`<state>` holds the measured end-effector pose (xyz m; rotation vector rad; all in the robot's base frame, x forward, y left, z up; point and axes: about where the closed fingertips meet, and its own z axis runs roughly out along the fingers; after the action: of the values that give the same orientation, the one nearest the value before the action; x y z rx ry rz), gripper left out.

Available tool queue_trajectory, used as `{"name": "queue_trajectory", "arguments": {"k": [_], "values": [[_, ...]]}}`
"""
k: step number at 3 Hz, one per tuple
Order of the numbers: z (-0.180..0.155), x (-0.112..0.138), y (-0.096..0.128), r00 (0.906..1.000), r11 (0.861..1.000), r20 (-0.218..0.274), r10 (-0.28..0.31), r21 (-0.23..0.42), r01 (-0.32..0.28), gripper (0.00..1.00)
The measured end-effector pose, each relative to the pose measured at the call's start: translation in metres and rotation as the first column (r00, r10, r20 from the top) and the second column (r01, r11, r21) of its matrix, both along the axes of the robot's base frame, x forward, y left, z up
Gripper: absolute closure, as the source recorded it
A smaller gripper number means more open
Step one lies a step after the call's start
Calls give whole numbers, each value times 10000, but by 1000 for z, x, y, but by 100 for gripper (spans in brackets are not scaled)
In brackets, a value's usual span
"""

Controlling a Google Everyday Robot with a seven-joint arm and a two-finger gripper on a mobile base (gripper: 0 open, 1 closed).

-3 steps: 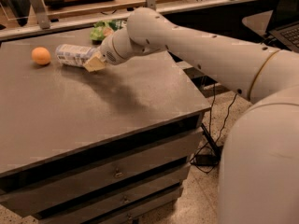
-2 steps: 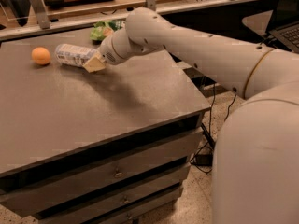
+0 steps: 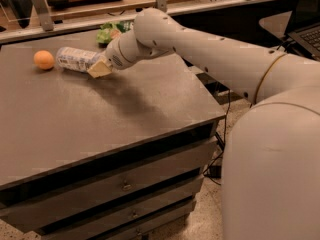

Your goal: Move blue plastic bottle near orange

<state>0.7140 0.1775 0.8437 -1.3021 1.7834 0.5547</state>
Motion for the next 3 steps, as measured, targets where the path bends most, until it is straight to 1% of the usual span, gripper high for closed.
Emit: {"name": "queue_trajectory", "arguments": {"k": [1,2,3], "values": [[5,-1,9,9995,9993,92,300,204,-302,39],[6,-3,12,9991,9988,101,415,256,-417,16],[7,-5,12,9990,9987,104,439,257,-442,0]]}}
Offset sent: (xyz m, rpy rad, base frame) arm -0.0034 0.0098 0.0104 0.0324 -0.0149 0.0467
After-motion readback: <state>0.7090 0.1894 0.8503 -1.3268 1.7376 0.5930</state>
